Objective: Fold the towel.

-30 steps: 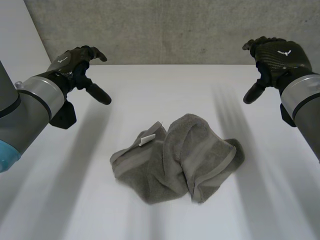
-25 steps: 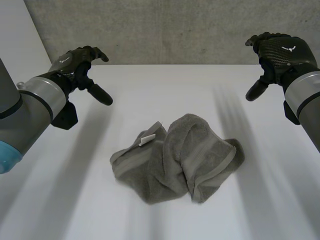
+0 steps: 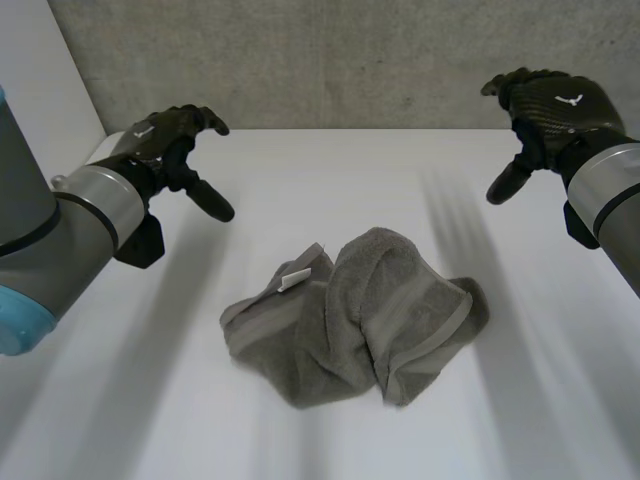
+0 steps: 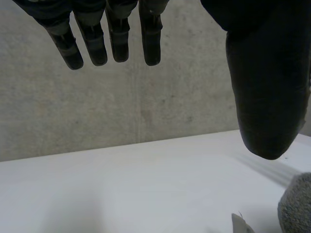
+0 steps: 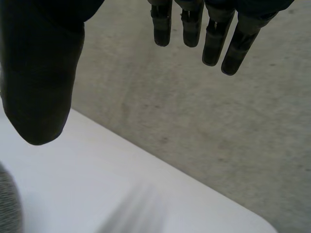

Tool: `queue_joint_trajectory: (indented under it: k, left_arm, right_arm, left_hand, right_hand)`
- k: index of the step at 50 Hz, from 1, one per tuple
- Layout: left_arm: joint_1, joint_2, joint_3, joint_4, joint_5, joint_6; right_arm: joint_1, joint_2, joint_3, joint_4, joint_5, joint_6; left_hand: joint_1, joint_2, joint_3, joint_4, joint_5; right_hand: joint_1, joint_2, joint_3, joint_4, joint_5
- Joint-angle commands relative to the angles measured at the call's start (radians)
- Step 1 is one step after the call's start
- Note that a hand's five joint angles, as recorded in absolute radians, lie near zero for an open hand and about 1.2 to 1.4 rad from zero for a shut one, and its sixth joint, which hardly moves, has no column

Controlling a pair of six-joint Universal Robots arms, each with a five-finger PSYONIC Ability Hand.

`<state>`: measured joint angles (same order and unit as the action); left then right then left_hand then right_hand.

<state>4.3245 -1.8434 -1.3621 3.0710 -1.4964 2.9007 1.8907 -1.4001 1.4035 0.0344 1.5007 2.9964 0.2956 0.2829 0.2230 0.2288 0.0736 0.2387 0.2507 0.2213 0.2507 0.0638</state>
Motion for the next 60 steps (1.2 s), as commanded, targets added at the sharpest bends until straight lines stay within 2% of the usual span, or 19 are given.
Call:
queue_joint_trajectory:
  k: [1, 4, 6, 9, 15, 20, 27, 34, 35, 36, 37, 38, 39, 40, 41, 43, 46, 56, 60]
  left_arm:
    - [-0.005, -0.085, -0.003, 0.055, 0.096, 0.006]
    - [-0.005, -0.112, -0.003, 0.060, 0.127, 0.017]
    - [-0.006, -0.186, 0.000, 0.058, 0.186, 0.079]
    - [-0.011, -0.233, 0.004, 0.060, 0.212, 0.136]
    - [-0.039, -0.326, 0.029, 0.066, 0.216, 0.198]
    - [-0.071, -0.427, 0.086, 0.072, 0.209, 0.236]
    - [-0.091, -0.497, 0.169, 0.077, 0.208, 0.261]
    - [-0.120, -0.531, 0.228, 0.080, 0.189, 0.261]
    - [-0.124, -0.543, 0.244, 0.080, 0.167, 0.261]
    - [-0.127, -0.556, 0.259, 0.080, 0.136, 0.264]
    - [-0.128, -0.556, 0.259, 0.080, 0.136, 0.264]
    - [-0.129, -0.563, 0.273, 0.080, 0.104, 0.267]
    - [-0.128, -0.568, 0.284, 0.081, 0.072, 0.270]
    - [-0.128, -0.568, 0.284, 0.081, 0.071, 0.270]
    - [-0.126, -0.570, 0.293, 0.086, 0.049, 0.273]
    - [-0.126, -0.571, 0.294, 0.094, 0.033, 0.275]
    - [-0.124, -0.573, 0.293, 0.101, 0.027, 0.273]
    - [-0.104, -0.553, 0.236, 0.087, 0.019, 0.270]
    - [-0.071, -0.472, 0.146, 0.080, 0.019, 0.265]
  right_arm:
    - [-0.051, 0.085, -0.014, 0.096, -0.204, 0.001]
    - [-0.053, 0.127, -0.023, 0.124, -0.215, 0.001]
    - [-0.055, 0.194, -0.026, 0.137, -0.214, -0.001]
    - [-0.055, 0.219, -0.026, 0.137, -0.212, -0.001]
    - [-0.055, 0.360, -0.020, 0.133, -0.220, 0.012]
    - [-0.050, 0.403, -0.024, 0.107, -0.218, 0.033]
    - [-0.048, 0.432, -0.026, 0.070, -0.218, 0.104]
    - [-0.042, 0.437, -0.017, 0.071, -0.232, 0.111]
    - [-0.041, 0.438, -0.015, 0.073, -0.238, 0.111]
    - [-0.041, 0.438, -0.015, 0.073, -0.238, 0.111]
    - [-0.039, 0.438, -0.015, 0.075, -0.252, 0.110]
    - [-0.039, 0.438, -0.015, 0.075, -0.269, 0.111]
    - [-0.039, 0.438, -0.015, 0.075, -0.269, 0.111]
    - [-0.039, 0.434, -0.014, 0.079, -0.292, 0.111]
    - [-0.039, 0.434, -0.014, 0.079, -0.292, 0.111]
    - [-0.039, 0.418, -0.009, 0.084, -0.344, 0.111]
    - [-0.048, 0.386, 0.000, 0.087, -0.384, 0.108]
    - [-0.053, 0.322, 0.046, 0.090, -0.425, 0.064]
    - [-0.062, 0.303, 0.068, 0.104, -0.425, 0.018]
  left_hand:
    - [-0.038, -0.025, -0.048, -0.054, 0.009]
    - [-0.038, -0.025, -0.048, -0.054, 0.009]
    - [-0.035, -0.022, -0.048, -0.054, 0.012]
    - [-0.026, -0.014, -0.048, -0.054, 0.021]
    - [-0.018, -0.005, -0.048, -0.054, 0.030]
    - [0.105, 0.118, -0.048, -0.054, 0.153]
    - [0.129, 0.142, -0.048, -0.054, 0.177]
    - [0.235, 0.248, -0.048, -0.054, 0.282]
    - [0.316, 0.329, -0.048, -0.054, 0.364]
    - [0.413, 0.426, -0.048, -0.054, 0.461]
    - [0.414, 0.427, -0.048, -0.054, 0.462]
    - [0.545, 0.558, -0.048, -0.054, 0.592]
    - [0.689, 0.701, -0.048, -0.054, 0.736]
    - [0.690, 0.703, -0.048, -0.054, 0.738]
    - [0.780, 0.793, -0.048, -0.054, 0.828]
    - [0.854, 0.866, -0.048, -0.054, 0.901]
    - [1.099, 1.112, -0.048, -0.054, 1.147]
    - [1.101, 1.113, -0.048, -0.054, 1.148]
    - [1.101, 1.113, -0.048, -0.054, 1.148]
  right_hand:
    - [-0.064, -0.076, -0.047, -0.076, -0.064]
    - [-0.064, -0.076, -0.047, -0.076, -0.064]
    - [-0.064, -0.076, -0.047, -0.076, -0.064]
    - [-0.064, -0.076, -0.047, -0.076, -0.064]
    - [-0.064, -0.076, -0.047, -0.076, -0.064]
    - [-0.064, -0.076, -0.047, -0.076, -0.064]
    - [-0.064, -0.076, -0.047, -0.076, -0.064]
    - [0.201, 0.189, -0.047, -0.076, 0.201]
    - [0.332, 0.320, -0.047, -0.076, 0.333]
    - [0.334, 0.322, -0.047, -0.076, 0.334]
    - [0.488, 0.476, -0.047, -0.076, 0.488]
    - [0.614, 0.602, -0.047, -0.076, 0.615]
    - [0.615, 0.603, -0.047, -0.076, 0.616]
    - [0.758, 0.746, -0.047, -0.076, 0.758]
    - [0.759, 0.747, -0.047, -0.076, 0.760]
    - [1.086, 1.074, -0.047, -0.076, 1.087]
    - [1.158, 1.146, -0.047, -0.076, 1.158]
    - [1.158, 1.146, -0.047, -0.076, 1.158]
    - [1.158, 1.146, -0.047, -0.076, 1.158]
